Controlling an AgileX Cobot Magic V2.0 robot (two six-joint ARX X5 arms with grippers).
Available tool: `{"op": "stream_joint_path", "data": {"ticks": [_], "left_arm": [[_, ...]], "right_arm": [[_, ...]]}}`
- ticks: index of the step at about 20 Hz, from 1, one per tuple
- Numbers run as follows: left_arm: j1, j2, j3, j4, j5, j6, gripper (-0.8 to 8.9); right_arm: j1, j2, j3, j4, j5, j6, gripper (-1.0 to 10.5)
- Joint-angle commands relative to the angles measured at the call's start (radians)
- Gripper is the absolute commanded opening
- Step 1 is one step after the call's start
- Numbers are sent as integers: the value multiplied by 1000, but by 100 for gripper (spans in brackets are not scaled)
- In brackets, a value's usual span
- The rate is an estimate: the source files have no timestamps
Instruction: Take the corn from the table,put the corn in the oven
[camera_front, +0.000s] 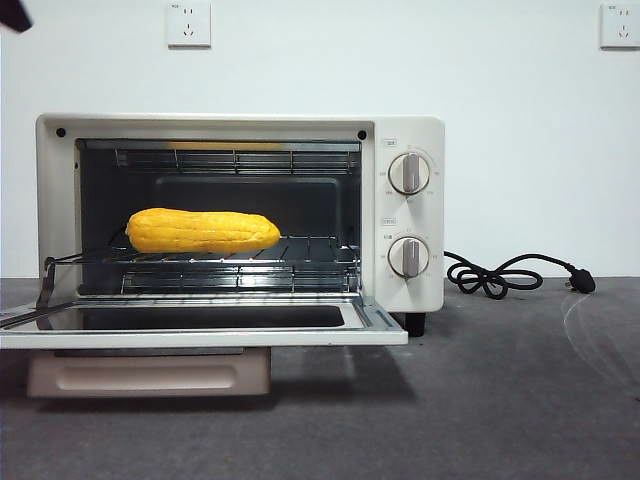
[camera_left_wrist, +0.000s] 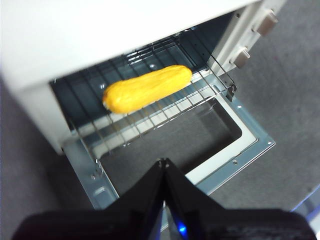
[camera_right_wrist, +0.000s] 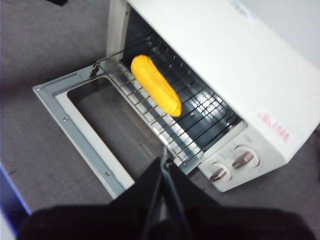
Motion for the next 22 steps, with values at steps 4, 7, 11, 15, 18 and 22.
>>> {"op": "stream_joint_path", "data": {"ticks": [4,7,11,15,18,22], "left_arm": [[205,-2,-134,23,154,-5,-8],[273,3,-209,43,194,-6,-8],[336,45,-290,86,243,-8,-8],[371,209,-309,128,271,-6,-8],[379,355,-309,153,271,-4,-8],[378,510,-309,203,272,-8,-9]], "right_arm": [[-155,-5,2,0,-232,-21,-12],[-224,-4,2,-3,-344,-41,-12],[-299,-4,2,-29,-467,-65,-12],[-382,-3,2,-94,-602,-116,-12],[-417,-3,2,-127,-645,-143,-12],[-447,-3,2,-129,-646,-144,-12]]}}
